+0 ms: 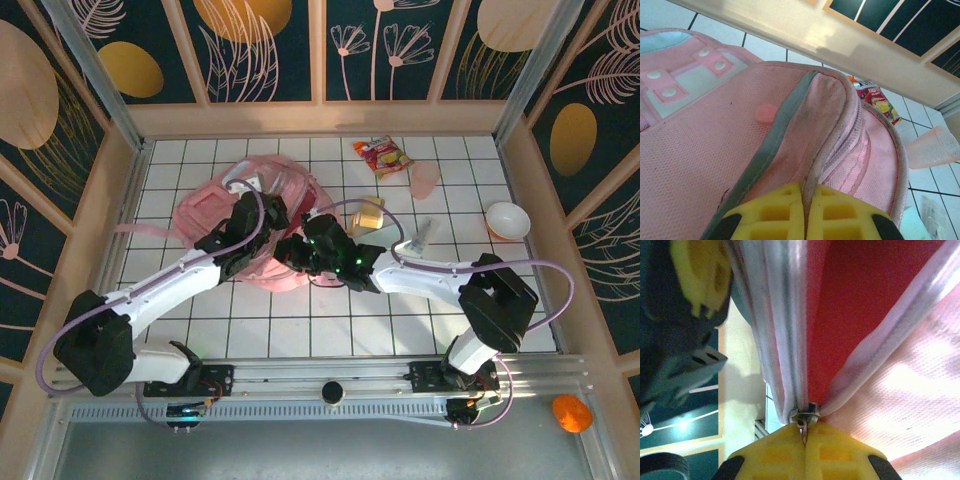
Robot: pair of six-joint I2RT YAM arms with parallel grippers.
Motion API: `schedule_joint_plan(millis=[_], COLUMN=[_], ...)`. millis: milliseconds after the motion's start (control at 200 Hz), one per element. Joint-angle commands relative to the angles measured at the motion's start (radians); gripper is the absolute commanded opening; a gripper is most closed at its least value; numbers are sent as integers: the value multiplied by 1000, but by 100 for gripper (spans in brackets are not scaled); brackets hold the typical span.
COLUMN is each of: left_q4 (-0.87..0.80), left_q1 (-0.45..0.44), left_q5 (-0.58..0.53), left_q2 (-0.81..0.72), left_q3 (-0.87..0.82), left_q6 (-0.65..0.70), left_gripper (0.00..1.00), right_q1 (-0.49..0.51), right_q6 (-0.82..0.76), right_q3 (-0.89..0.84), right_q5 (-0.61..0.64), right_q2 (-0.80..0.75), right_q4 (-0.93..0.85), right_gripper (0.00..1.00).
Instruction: Pack the student bag
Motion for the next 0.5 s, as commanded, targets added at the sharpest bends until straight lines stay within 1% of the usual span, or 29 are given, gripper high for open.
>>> schedule_joint_plan(millis=[0, 125, 160, 230, 275, 315, 370, 440, 495], left_q4=[228, 242, 249, 258, 258, 263, 274, 278, 275], left_q1=[-6, -6, -6, -5, -4, -3, -4, -3, -2], left_q5=[-31, 24, 39, 58, 60, 64, 80, 117, 178], left_q2=[-1, -3, -12, -34, -51, -65, -82, -107, -125], left_q3=[83, 80, 72, 50, 36, 21, -2, -28, -48], left_q6=[10, 70, 100, 168, 216, 266, 334, 428, 517], left_gripper=[0, 0, 0, 0, 0, 0, 0, 0, 0], right_q1=[50, 45, 41, 31, 20, 5, -28, -74, -113], right_q6=[32, 17, 6, -18, -33, -46, -68, -91, -111], right_q3=[5, -5, -5, -4, -9, -13, -17, -12, -6], right_q5=[-115, -94, -84, -53, -37, -38, -53, -79, -103], right_q2=[19, -2, -18, -59, -92, -124, -164, -210, -236], right_q4=[-21, -29, -41, -85, -115, -136, -169, -210, -227], right_gripper=[0, 0, 8, 32, 41, 46, 49, 52, 53])
